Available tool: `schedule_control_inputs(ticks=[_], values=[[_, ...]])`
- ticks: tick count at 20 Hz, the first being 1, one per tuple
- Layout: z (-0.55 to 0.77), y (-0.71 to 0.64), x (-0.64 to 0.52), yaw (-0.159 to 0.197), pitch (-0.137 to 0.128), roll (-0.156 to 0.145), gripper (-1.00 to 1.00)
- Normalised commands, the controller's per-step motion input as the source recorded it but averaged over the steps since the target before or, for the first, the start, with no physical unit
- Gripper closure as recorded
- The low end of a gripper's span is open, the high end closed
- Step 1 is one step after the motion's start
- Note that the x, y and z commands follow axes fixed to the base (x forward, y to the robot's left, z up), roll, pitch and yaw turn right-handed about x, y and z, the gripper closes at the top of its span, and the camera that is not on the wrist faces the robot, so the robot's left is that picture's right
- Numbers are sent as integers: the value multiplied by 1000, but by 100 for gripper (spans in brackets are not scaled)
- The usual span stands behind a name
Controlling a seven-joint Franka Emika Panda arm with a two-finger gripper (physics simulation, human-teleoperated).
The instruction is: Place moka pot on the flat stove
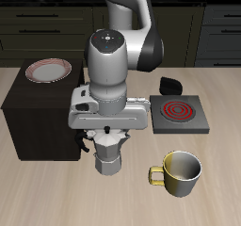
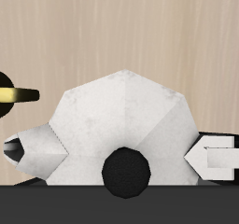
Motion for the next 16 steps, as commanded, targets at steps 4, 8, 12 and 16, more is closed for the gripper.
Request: schedule_control_inputs(ticks=[4, 8, 12, 16], values=[[237, 280, -250, -4, -56, 6, 100], [215, 253, -247, -29, -48, -31, 100], [227, 348, -337, -9, -63, 16, 100], [29, 353, -336, -3, 3, 24, 100]])
